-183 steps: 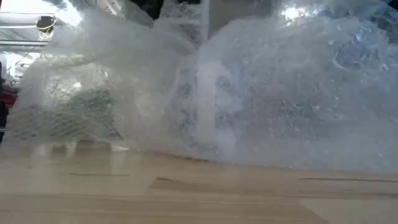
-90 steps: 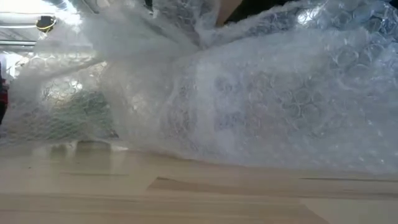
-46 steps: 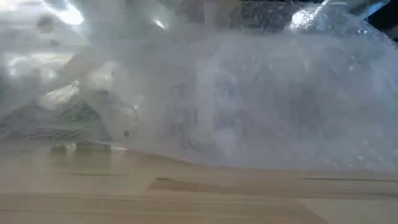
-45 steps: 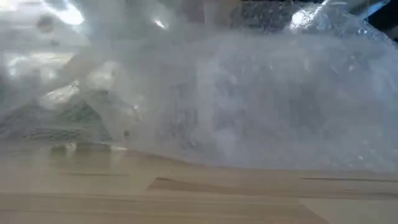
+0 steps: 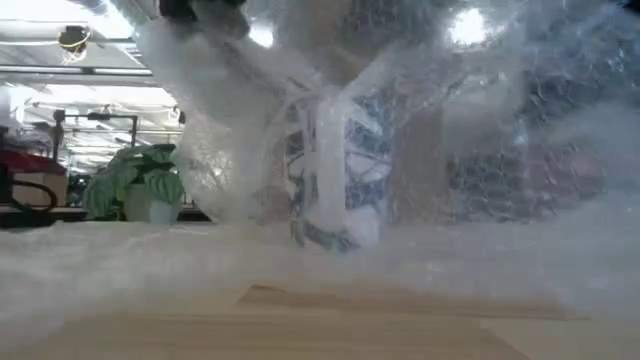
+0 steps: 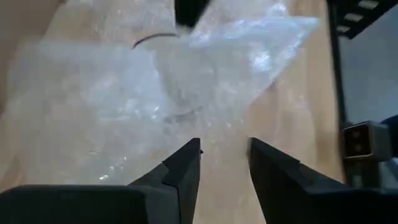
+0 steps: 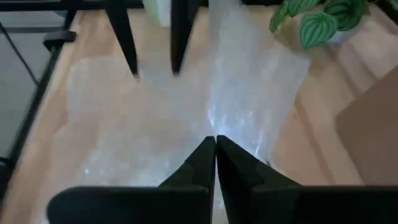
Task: Wrap mug
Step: Wrap the blue mug in bubble wrap
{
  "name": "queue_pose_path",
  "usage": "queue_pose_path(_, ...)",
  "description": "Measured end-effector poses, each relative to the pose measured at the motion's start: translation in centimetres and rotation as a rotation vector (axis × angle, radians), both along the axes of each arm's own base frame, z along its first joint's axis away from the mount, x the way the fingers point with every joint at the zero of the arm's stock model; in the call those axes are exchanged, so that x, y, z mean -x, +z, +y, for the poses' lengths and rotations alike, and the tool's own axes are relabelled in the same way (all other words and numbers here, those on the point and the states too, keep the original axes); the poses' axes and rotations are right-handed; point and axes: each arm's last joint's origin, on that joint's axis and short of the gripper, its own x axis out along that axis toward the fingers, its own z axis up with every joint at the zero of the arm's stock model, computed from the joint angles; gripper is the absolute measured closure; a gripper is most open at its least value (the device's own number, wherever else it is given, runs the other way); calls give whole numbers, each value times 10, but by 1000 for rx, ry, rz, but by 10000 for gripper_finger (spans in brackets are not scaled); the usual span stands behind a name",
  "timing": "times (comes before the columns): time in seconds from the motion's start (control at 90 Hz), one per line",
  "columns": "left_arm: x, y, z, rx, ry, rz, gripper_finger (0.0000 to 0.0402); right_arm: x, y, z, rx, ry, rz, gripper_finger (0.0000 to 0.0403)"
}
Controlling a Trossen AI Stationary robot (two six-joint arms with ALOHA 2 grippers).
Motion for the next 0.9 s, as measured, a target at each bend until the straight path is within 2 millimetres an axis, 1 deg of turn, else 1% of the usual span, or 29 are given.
queue_pose_path(0.044,1,-1,-2,-28,13,-6,286,-2,4,0,2,5,50,403)
queue_pose_path(0.167,8,1,-10,-129,66,-60,286,-13,7,-5,-22,8,172,403)
queue_pose_path(0.267,17,3,-19,-207,105,-104,286,-26,-3,-5,-67,45,233,403)
queue_pose_path(0.344,24,2,-23,-259,148,-115,286,-34,-18,-6,-67,49,306,403)
queue_pose_path(0.411,30,1,-27,-281,186,-124,286,-40,-23,-6,-64,46,321,403)
queue_pose_path(0.533,38,-1,-32,-298,220,-140,286,-48,-26,-11,-79,59,363,403)
queue_pose_path(0.644,46,0,-41,-282,226,-165,286,-50,-33,-19,-72,37,424,403)
queue_pose_path(0.689,50,0,-46,-278,220,-176,286,-53,-32,-21,-93,37,420,403)
queue_pose_path(0.767,56,1,-53,-277,232,-215,286,-53,-32,-28,-132,37,445,403)
queue_pose_path(0.9,68,3,-65,-272,255,-291,286,-56,-42,-34,-151,28,492,403)
